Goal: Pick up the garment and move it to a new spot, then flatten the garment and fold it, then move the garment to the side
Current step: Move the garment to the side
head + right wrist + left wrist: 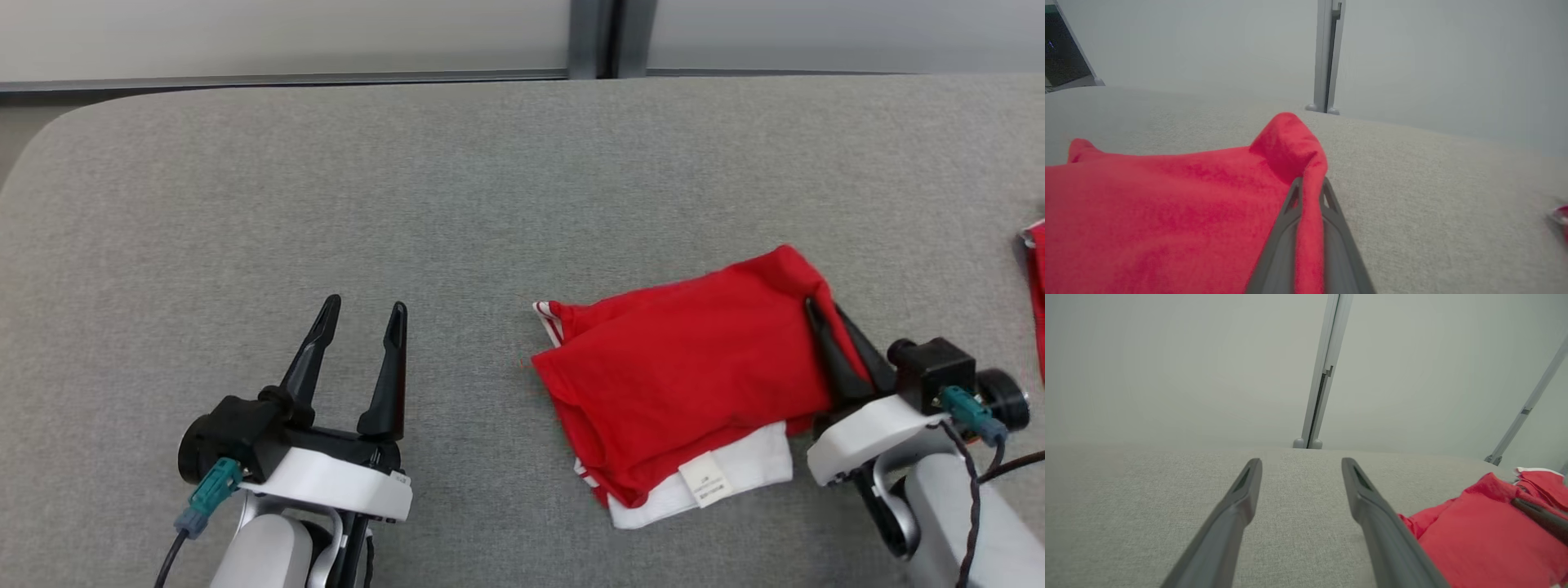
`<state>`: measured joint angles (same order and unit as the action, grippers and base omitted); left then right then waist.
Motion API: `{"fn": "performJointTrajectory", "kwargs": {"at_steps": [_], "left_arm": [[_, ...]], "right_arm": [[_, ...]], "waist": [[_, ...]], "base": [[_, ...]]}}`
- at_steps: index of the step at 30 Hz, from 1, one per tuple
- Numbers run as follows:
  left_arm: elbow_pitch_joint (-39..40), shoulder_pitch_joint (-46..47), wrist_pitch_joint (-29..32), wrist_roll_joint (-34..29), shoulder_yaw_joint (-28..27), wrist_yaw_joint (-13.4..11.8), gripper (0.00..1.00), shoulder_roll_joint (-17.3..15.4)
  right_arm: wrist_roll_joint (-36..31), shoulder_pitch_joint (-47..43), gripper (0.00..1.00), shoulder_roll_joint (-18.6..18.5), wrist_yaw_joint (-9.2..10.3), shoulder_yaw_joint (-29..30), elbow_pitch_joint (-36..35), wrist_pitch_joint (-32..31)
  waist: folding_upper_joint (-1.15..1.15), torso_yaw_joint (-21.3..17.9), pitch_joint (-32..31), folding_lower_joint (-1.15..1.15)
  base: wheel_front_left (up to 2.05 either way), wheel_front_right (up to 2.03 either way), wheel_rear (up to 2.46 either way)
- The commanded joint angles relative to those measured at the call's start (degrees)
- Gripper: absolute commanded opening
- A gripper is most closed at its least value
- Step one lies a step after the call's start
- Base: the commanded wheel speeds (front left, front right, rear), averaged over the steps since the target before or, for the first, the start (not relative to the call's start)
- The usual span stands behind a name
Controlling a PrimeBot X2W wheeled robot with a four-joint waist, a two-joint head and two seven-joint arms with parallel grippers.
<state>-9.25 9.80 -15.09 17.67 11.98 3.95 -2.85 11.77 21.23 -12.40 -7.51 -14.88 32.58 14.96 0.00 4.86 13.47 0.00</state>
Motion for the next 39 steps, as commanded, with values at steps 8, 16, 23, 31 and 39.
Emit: {"fn": "performJointTrajectory", "kwargs": {"at_steps": [8, 16, 23, 31, 39], "left_arm": [[2.2, 3.6, 0.0, -2.5, 0.0, 0.4, 1.0, -0.2], [2.9, 7.0, -0.1, -4.8, 1.0, 1.1, 1.0, -0.2], [2.0, 10.7, -0.1, -7.0, 1.3, 2.1, 1.0, -0.2], [1.6, 13.4, -0.1, -8.4, 1.3, 3.0, 1.0, -0.2], [1.2, 14.0, 0.0, -8.4, 1.7, 3.3, 1.0, -0.2]], "right_arm": [[-4.7, 8.3, 0.0, -10.0, 0.04, -2.3, -5.7, 0.3], [-1.3, 15.5, 0.0, -17.4, 0.06, -1.8, -3.5, 0.3], [3.8, 22.6, 0.0, -22.1, 0.05, 1.8, 2.9, 0.3], [0.7, 26.6, 0.0, -26.9, 0.06, 4.4, 6.6, 0.3], [-3.2, 25.9, 0.0, -27.1, 0.07, 9.3, 9.6, 0.2]], "waist": [[0.0, -8.9, 3.9, 0.0], [0.0, -14.3, 7.9, 0.0], [0.0, -16.5, 13.3, 0.0], [0.0, -16.6, 18.3, 0.0], [0.0, -15.7, 20.0, 0.0]], "base": [[0.0, 0.0, 0.0], [0.0, 0.0, 0.0], [0.0, 0.0, 0.0], [0.0, 0.0, 0.0], [0.0, 0.0, 0.0]]}}
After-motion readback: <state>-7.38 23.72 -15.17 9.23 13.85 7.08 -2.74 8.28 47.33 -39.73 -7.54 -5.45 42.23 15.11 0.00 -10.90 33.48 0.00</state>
